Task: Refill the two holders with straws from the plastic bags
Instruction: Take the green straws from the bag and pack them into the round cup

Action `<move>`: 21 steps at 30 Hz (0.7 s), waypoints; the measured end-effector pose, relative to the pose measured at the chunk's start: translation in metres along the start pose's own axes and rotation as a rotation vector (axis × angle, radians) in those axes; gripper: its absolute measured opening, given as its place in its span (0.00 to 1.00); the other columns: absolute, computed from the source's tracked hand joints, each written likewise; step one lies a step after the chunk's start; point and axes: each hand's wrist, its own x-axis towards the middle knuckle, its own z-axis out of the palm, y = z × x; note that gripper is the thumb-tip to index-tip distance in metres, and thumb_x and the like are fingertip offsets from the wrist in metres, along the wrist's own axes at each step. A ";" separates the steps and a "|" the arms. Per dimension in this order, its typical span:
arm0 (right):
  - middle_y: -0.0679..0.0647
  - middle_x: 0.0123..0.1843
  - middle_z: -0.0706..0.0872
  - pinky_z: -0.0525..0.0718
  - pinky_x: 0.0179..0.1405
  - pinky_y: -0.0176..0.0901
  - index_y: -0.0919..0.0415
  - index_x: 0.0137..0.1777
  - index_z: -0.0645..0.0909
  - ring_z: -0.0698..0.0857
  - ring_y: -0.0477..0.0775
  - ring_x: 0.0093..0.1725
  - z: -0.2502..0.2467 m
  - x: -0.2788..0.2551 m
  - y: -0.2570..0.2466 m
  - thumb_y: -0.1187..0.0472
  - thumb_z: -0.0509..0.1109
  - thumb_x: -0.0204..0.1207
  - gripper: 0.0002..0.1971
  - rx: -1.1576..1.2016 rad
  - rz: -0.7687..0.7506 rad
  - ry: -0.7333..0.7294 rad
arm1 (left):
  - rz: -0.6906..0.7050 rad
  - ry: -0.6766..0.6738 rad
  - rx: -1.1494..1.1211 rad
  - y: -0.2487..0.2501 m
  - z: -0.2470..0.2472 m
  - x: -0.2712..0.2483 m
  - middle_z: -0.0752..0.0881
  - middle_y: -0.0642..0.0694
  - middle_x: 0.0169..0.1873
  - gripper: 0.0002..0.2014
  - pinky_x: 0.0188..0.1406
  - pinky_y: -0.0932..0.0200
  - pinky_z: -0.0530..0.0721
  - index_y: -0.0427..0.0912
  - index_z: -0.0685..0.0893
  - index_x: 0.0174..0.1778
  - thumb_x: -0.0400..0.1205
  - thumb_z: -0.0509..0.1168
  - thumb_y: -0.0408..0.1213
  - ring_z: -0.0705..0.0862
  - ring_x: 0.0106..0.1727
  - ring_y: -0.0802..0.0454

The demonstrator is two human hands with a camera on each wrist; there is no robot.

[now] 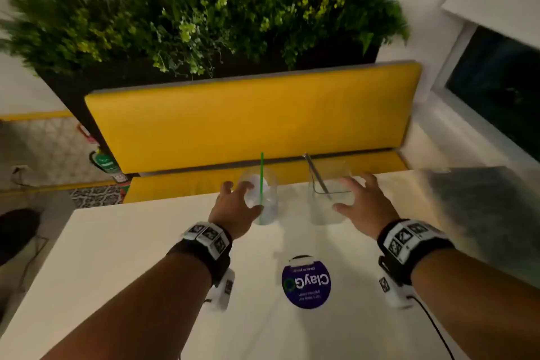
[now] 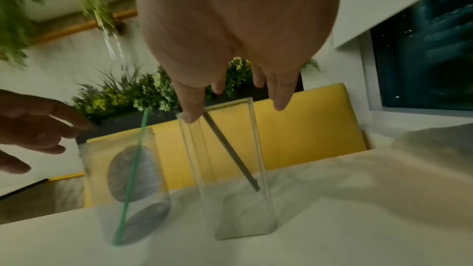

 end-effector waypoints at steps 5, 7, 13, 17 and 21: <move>0.58 0.72 0.76 0.76 0.66 0.50 0.54 0.65 0.82 0.79 0.60 0.68 0.026 0.030 0.013 0.47 0.73 0.76 0.20 0.063 0.004 -0.065 | -0.061 -0.041 -0.006 -0.008 0.026 0.027 0.70 0.41 0.76 0.20 0.65 0.47 0.82 0.49 0.79 0.65 0.81 0.70 0.52 0.84 0.60 0.39; 0.56 0.64 0.81 0.77 0.63 0.48 0.54 0.55 0.85 0.81 0.59 0.65 0.035 0.029 0.021 0.50 0.73 0.77 0.11 0.118 -0.034 -0.016 | -0.015 0.003 -0.050 -0.013 0.031 0.026 0.76 0.42 0.69 0.15 0.64 0.50 0.80 0.46 0.81 0.60 0.81 0.70 0.49 0.83 0.61 0.41; 0.56 0.58 0.82 0.76 0.56 0.43 0.57 0.49 0.86 0.82 0.57 0.59 0.030 -0.012 0.031 0.54 0.75 0.76 0.07 0.137 -0.087 0.075 | 0.134 0.075 -0.097 -0.022 0.029 -0.019 0.79 0.45 0.60 0.10 0.53 0.55 0.81 0.49 0.79 0.48 0.79 0.73 0.46 0.82 0.48 0.46; 0.55 0.59 0.81 0.83 0.57 0.50 0.55 0.46 0.85 0.84 0.56 0.53 0.026 -0.059 0.038 0.55 0.76 0.76 0.04 0.166 -0.087 0.081 | 0.153 0.055 -0.118 -0.035 0.039 -0.073 0.79 0.48 0.62 0.10 0.55 0.47 0.88 0.53 0.78 0.48 0.79 0.73 0.48 0.85 0.49 0.49; 0.52 0.59 0.81 0.83 0.58 0.50 0.54 0.45 0.85 0.83 0.52 0.57 0.035 -0.085 0.049 0.54 0.76 0.76 0.05 0.169 -0.094 0.079 | 0.127 0.037 -0.138 -0.046 0.050 -0.108 0.79 0.51 0.60 0.10 0.52 0.47 0.88 0.53 0.79 0.49 0.79 0.74 0.48 0.85 0.48 0.51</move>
